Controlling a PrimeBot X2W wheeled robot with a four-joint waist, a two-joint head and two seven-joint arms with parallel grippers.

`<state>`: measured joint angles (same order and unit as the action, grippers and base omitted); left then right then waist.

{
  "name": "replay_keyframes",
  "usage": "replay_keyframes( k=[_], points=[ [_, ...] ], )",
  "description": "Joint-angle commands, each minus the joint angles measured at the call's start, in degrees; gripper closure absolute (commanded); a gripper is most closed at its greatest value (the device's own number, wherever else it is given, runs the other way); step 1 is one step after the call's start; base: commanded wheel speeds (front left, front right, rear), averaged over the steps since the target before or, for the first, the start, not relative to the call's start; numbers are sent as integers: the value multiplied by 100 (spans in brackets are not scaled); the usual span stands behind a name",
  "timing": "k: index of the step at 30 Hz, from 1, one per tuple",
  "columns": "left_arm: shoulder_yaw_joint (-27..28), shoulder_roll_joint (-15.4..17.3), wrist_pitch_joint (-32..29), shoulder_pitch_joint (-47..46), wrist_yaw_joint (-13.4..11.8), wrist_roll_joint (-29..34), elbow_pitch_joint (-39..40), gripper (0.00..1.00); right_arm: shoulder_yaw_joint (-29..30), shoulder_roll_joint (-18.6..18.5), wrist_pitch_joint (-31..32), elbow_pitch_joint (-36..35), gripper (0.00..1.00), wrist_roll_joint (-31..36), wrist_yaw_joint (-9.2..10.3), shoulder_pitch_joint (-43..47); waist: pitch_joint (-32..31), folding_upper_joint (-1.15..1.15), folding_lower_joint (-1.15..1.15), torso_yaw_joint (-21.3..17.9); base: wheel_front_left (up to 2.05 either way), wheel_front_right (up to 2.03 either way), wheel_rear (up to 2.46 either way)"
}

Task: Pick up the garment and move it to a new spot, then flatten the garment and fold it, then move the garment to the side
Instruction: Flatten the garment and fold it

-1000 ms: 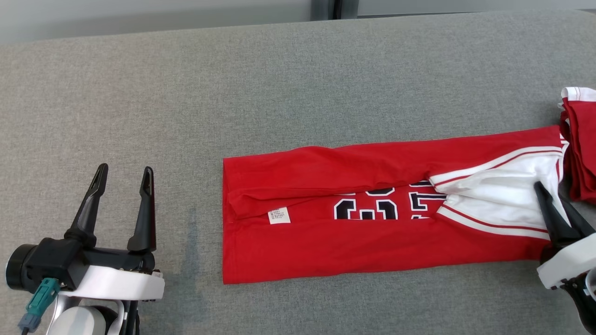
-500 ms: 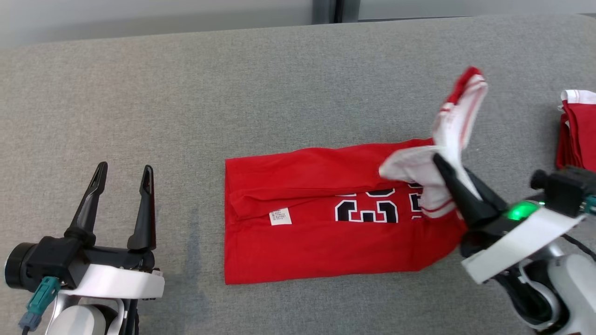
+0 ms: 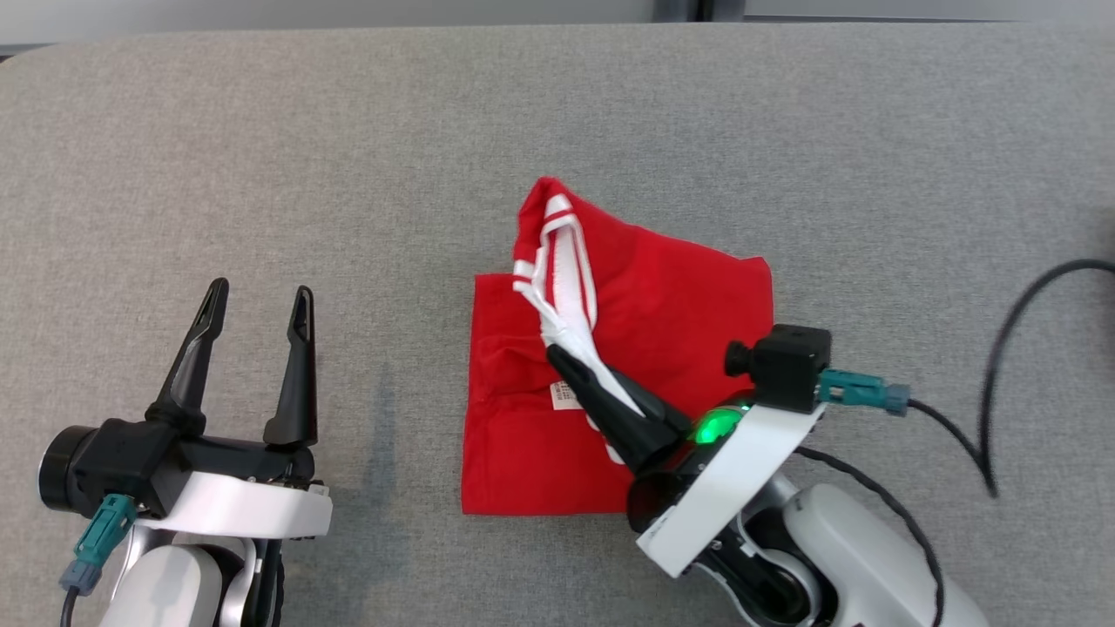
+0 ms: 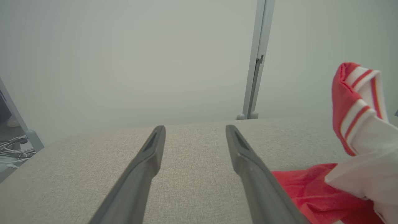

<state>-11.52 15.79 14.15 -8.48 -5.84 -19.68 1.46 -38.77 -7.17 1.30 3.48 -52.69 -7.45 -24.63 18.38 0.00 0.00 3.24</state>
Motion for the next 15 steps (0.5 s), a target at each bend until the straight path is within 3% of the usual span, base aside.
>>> replay_keyframes(
  k=[1,11,13,14,15],
  points=[
    [6,4,30,-90,26,17,-29,0,-174,50,-172,205,100,3,-8,-141,51,0,0,67,0,0,0],
    [70,-61,78,-220,79,8,-173,0,-826,302,-919,1437,100,-365,-10,-642,138,0,0,162,0,0,0],
    [76,-68,85,-240,71,19,-189,0,-917,307,-1093,1586,58,-366,-10,-753,147,0,0,155,0,0,0],
    [79,-71,88,-248,79,23,-202,0,-965,316,-1150,1651,28,-390,-10,-793,151,0,0,150,0,0,0],
    [79,-71,88,-248,79,23,-202,0,-965,316,-1150,1651,28,-390,-10,-793,151,0,0,150,0,0,0]
  ],
)
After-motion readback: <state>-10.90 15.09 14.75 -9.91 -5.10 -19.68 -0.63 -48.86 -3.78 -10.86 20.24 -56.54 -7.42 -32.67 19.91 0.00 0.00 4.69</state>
